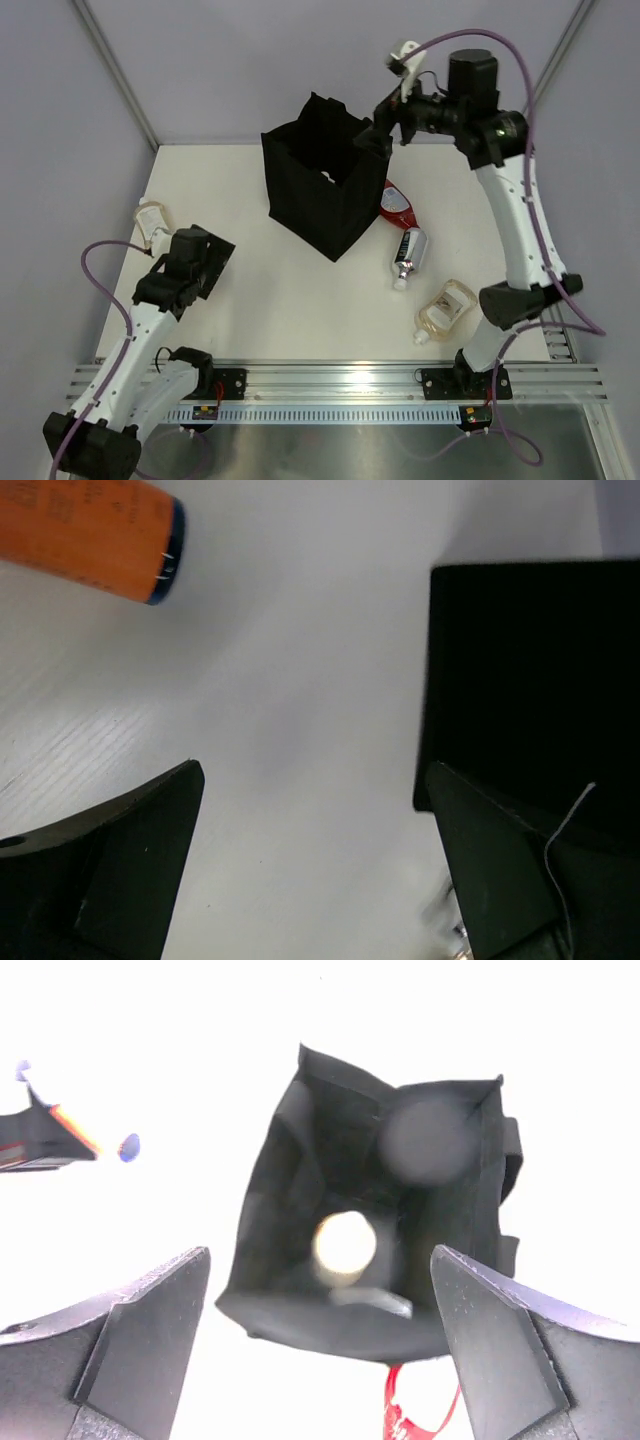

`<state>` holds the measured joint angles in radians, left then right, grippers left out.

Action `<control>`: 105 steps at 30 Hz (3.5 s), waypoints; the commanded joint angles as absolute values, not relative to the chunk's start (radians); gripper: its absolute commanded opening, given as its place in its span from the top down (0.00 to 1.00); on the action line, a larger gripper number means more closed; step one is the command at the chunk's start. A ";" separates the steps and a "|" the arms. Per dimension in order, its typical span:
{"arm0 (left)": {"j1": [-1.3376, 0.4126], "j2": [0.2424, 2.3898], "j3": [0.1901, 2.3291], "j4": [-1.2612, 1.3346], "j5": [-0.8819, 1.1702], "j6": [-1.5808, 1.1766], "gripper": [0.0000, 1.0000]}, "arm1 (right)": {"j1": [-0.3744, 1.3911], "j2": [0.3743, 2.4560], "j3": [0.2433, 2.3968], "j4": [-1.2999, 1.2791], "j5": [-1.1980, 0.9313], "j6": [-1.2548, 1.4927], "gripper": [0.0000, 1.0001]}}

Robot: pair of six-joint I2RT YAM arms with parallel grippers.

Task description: Place the personal care products into the canvas bag

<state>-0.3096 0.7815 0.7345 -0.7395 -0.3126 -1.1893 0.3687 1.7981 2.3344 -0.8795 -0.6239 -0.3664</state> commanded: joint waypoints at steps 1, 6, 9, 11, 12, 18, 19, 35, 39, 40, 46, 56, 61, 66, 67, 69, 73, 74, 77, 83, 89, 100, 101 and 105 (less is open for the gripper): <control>-0.148 0.856 0.772 -0.782 -0.207 -1.383 0.01 | 0.260 1.617 2.199 -0.875 -0.811 -0.273 0.00; 0.005 0.951 0.764 -0.833 -0.192 -1.549 0.01 | 0.123 1.370 1.736 -0.818 -0.874 -0.314 0.00; 0.055 1.037 0.778 -0.809 -0.213 -1.600 0.01 | 0.101 1.258 1.479 -0.793 -0.908 -0.343 0.00; 0.078 1.109 0.787 -0.802 -0.229 -1.606 0.01 | 0.095 1.198 1.332 -0.784 -0.917 -0.370 0.01; 0.086 1.132 0.796 -0.798 -0.238 -1.614 0.01 | 0.083 1.181 1.295 -0.782 -0.931 -0.406 0.01; 0.169 1.273 0.847 -0.770 -0.305 -1.571 0.01 | 0.008 1.141 1.138 -0.772 -0.983 -0.472 0.01; 0.193 1.287 0.862 -0.762 -0.305 -1.560 0.01 | 0.008 1.146 1.118 -0.767 -0.995 -0.474 0.00; 0.285 1.580 0.953 -0.798 -0.225 -1.385 0.27 | -0.132 1.071 0.994 -0.626 -1.138 -0.384 0.00; 0.285 1.551 0.931 -0.735 -0.192 -1.301 0.63 | -0.176 1.046 0.973 -0.604 -1.167 -0.370 0.00; 0.285 1.542 0.919 -0.723 -0.186 -1.286 0.71 | -0.182 1.040 0.963 -0.600 -1.172 -0.367 0.01; 0.282 1.439 0.847 -0.571 -0.052 -1.157 0.97 | -0.232 1.011 0.934 -0.584 -1.203 -0.360 0.01; 0.232 1.119 0.645 -0.252 0.280 -0.965 1.00 | -0.287 1.028 0.923 -0.592 -1.244 -0.385 0.00; 0.102 0.985 0.659 -0.092 0.399 -0.963 1.00 | -0.291 1.020 0.916 -0.587 -1.239 -0.385 0.00; -0.135 0.972 0.883 -0.064 0.298 -0.907 1.00 | -0.296 1.022 0.914 -0.588 -1.235 -0.388 0.01; -0.196 0.980 0.929 -0.074 0.281 -0.890 1.00 | -0.301 1.017 0.911 -0.588 -1.235 -0.388 0.01; -0.245 1.006 1.078 -0.112 0.242 -0.827 1.00 | -0.304 1.012 0.908 -0.584 -1.229 -0.387 0.00; -0.349 1.138 1.322 -0.164 0.216 -0.792 1.00 | -0.308 1.019 0.907 -0.578 -1.226 -0.385 0.00; -0.365 1.169 1.421 -0.176 0.218 -0.785 1.00 | -0.310 1.023 0.907 -0.578 -1.224 -0.385 0.01; -0.420 1.333 1.634 -0.225 0.209 -0.766 1.00 | -0.314 1.028 0.907 -0.580 -1.218 -0.387 0.01; -0.482 1.697 2.009 -0.412 0.181 -0.654 1.00 | -0.327 1.017 0.900 -0.577 -1.215 -0.383 0.00; -0.511 1.832 2.097 -0.526 0.085 -0.491 1.00 | -0.339 1.020 0.902 -0.584 -1.213 -0.390 0.00; -0.514 1.786 1.819 -0.479 0.124 -0.382 0.45 | -0.351 1.031 0.896 -0.566 -1.192 -0.370 0.00; -0.514 1.779 1.790 -0.469 0.132 -0.374 0.36 | -0.351 1.031 0.891 -0.561 -1.186 -0.364 0.01; -0.514 1.767 1.767 -0.453 0.135 -0.362 0.21 | -0.351 1.026 0.885 -0.552 -1.161 -0.359 0.01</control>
